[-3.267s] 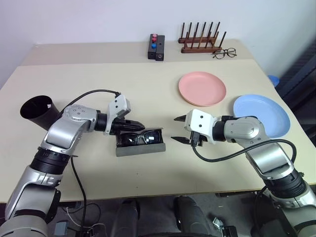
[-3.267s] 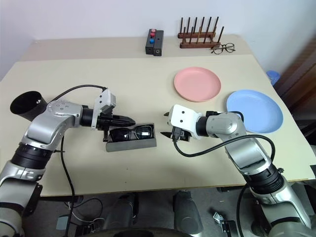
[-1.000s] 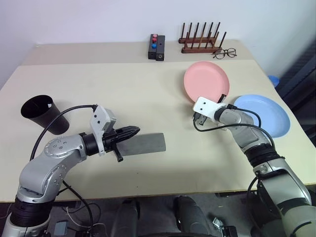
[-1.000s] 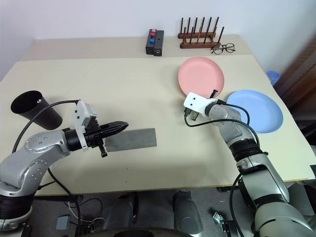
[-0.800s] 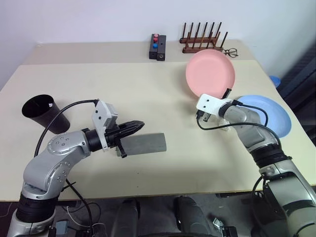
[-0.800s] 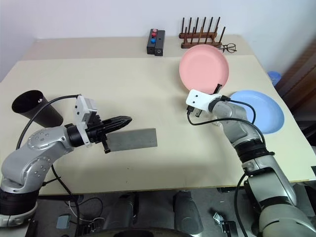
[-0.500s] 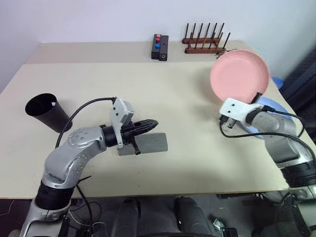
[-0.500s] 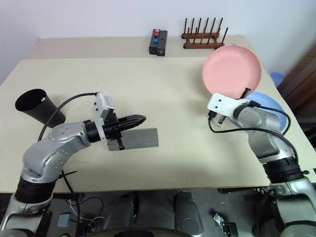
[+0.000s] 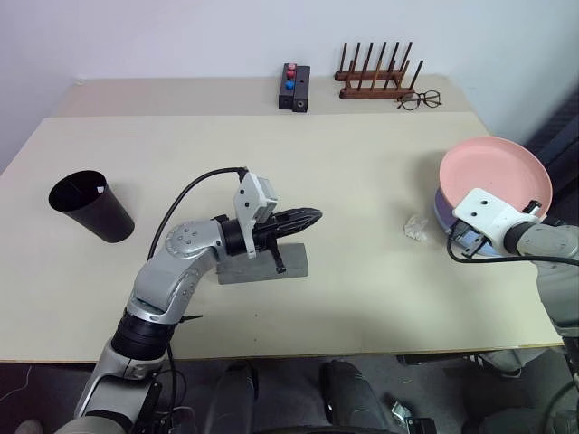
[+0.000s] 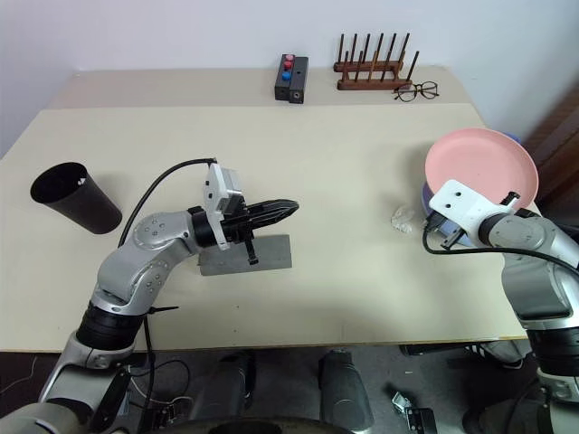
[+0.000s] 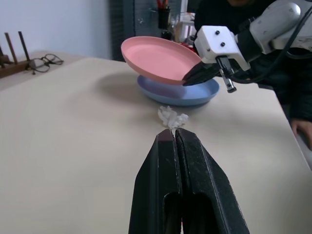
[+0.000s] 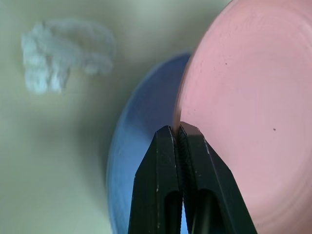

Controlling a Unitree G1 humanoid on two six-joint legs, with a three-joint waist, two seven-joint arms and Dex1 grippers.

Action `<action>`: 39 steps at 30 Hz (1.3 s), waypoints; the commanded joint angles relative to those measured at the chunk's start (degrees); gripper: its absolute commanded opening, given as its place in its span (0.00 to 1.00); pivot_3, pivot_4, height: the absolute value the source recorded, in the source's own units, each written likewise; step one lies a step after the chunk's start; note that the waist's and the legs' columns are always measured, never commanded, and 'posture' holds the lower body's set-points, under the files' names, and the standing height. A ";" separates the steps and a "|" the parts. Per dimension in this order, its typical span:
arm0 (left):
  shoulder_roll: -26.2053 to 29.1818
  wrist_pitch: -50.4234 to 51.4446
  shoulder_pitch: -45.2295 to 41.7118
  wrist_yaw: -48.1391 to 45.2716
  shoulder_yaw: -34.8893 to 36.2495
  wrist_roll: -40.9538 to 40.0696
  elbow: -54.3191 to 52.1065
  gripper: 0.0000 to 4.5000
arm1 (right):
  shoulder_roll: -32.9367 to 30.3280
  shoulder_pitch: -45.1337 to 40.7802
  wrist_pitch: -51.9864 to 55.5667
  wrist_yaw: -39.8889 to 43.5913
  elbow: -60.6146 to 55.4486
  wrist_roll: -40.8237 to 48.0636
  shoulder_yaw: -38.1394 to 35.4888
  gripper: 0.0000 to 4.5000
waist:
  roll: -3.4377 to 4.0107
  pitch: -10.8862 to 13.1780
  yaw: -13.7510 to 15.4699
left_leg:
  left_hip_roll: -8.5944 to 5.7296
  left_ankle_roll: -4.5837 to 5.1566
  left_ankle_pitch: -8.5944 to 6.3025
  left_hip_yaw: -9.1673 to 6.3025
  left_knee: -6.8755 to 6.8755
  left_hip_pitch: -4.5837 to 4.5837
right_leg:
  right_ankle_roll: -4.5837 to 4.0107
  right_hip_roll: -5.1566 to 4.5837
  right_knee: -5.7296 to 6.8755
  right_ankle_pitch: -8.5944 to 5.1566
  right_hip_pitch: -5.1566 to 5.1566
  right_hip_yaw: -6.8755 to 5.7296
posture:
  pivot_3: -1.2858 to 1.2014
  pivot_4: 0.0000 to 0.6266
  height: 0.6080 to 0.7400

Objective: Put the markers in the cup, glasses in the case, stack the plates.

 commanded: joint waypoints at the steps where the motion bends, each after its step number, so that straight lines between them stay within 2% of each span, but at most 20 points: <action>1: 0.82 1.44 -0.47 0.34 2.16 -1.94 -4.03 0.00 | -2.25 -0.19 0.86 0.64 0.48 0.07 -0.68 0.07 | 0.00 0.00 0.03 | 0.00 0.00 0.00 0.00 0.00 0.00 | 0.00 0.00 -0.01 0.00 0.00 0.00 | 0.52 0.24 1.00; 3: 1.18 2.12 0.01 0.48 2.74 -2.47 -4.77 0.00 | -2.49 -0.59 1.88 1.33 0.62 0.89 -0.67 0.19 | 0.00 0.00 -0.03 | 0.00 0.00 0.00 0.00 -0.01 0.00 | 0.02 0.00 -0.01 0.01 0.00 0.00 | 0.52 0.24 1.00; 7: 1.61 3.93 0.67 1.31 3.93 -3.18 -4.85 0.00 | -3.18 -0.87 2.21 2.75 -0.07 2.30 -1.10 0.63 | 0.00 0.00 -0.02 | 0.00 0.00 0.00 0.00 0.00 0.02 | 0.04 0.00 0.00 0.01 0.01 0.00 | 0.52 0.24 1.00; 8: 1.72 4.16 0.76 1.44 4.23 -3.34 -4.63 0.00 | -3.32 -0.97 2.41 3.02 -0.27 2.70 -1.41 0.77 | 0.00 0.00 -0.02 | 0.00 0.00 0.00 0.00 0.00 0.02 | 0.03 0.00 0.00 0.01 0.03 0.00 | 0.52 0.24 1.00; 10: 1.79 3.80 0.69 1.74 4.84 -3.13 -3.68 0.00 | -3.47 -1.74 2.26 3.37 -0.65 4.02 -2.58 0.97 | 0.00 0.00 -0.01 | 0.00 0.00 0.00 0.00 0.02 0.02 | 0.02 0.00 0.00 0.00 0.04 0.00 | 0.52 0.24 1.00; 15: 1.94 2.31 0.80 1.01 5.10 -2.44 -2.12 0.00 | -2.09 -3.48 1.98 4.33 -3.35 8.97 -4.43 0.97 | 0.00 0.00 0.01 | 0.00 0.00 0.00 0.00 0.02 0.04 | -0.02 0.00 0.00 -0.02 0.05 0.00 | 0.52 0.24 1.00; 20: 2.05 1.26 1.26 0.06 5.09 -2.48 -1.32 0.00 | 1.52 -2.44 4.52 5.71 -8.38 13.87 -1.64 0.97 | 0.00 0.00 0.03 | 0.00 0.00 0.00 -0.02 0.00 0.04 | 0.06 0.00 -0.02 0.01 0.07 -0.01 | 0.52 0.24 1.00; 26: 2.99 1.97 3.20 -2.01 6.13 -4.71 -2.84 0.00 | 7.22 -3.78 6.62 2.53 -5.50 15.24 1.68 0.97 | 0.00 0.00 0.00 | 0.00 0.00 0.00 -0.01 0.02 0.04 | -0.07 0.00 -0.01 -0.05 0.08 -0.01 | 0.52 0.24 1.00; 33: 3.79 2.24 5.07 -2.54 6.85 -6.14 -4.71 0.00 | 10.57 -5.52 5.35 -2.67 1.72 13.95 3.47 0.97 | 0.00 0.00 0.03 | 0.00 0.00 0.00 -0.01 0.02 0.04 | -0.08 0.00 -0.02 -0.06 0.09 0.00 | 0.52 0.24 1.00; 36: 3.86 1.97 5.82 -2.52 6.74 -6.01 -5.23 0.00 | 10.75 -6.18 4.79 -3.89 3.61 13.74 3.69 0.80 | 0.00 0.00 0.02 | 0.00 0.00 0.00 -0.01 0.04 0.06 | -0.10 0.00 -0.01 -0.06 0.10 -0.01 | 0.52 0.24 1.00; 39: 3.77 1.88 6.18 -2.47 6.73 -5.98 -5.50 0.00 | 10.66 -6.59 4.63 -4.69 4.21 13.72 3.72 0.46 | 0.00 0.00 0.04 | 0.00 0.00 0.00 -0.01 0.06 0.06 | -0.11 0.00 -0.02 -0.06 0.11 -0.01 | 0.52 0.24 1.00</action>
